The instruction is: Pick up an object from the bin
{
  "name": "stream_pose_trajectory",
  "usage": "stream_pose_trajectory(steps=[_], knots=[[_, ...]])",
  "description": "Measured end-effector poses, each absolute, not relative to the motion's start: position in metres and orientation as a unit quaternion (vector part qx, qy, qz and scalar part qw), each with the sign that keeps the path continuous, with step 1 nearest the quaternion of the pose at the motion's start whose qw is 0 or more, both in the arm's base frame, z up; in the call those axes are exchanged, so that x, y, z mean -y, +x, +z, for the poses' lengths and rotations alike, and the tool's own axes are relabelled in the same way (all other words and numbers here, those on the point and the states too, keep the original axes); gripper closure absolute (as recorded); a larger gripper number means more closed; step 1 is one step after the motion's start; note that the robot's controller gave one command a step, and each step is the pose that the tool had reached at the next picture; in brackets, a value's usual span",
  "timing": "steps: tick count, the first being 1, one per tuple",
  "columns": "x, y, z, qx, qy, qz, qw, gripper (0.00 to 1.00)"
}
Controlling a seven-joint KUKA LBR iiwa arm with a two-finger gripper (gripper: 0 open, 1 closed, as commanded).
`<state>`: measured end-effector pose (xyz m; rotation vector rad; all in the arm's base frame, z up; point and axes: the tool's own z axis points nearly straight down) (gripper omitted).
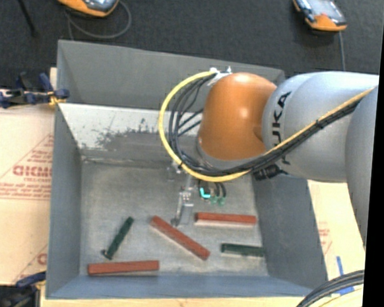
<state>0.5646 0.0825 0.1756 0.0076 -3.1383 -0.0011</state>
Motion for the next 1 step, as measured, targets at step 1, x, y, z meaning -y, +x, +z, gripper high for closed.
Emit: stream_pose_trajectory(steps=[1], knots=[[-0.0527,0.5179,0.0666,0.995,-0.095,0.000,0.003,0.00]])
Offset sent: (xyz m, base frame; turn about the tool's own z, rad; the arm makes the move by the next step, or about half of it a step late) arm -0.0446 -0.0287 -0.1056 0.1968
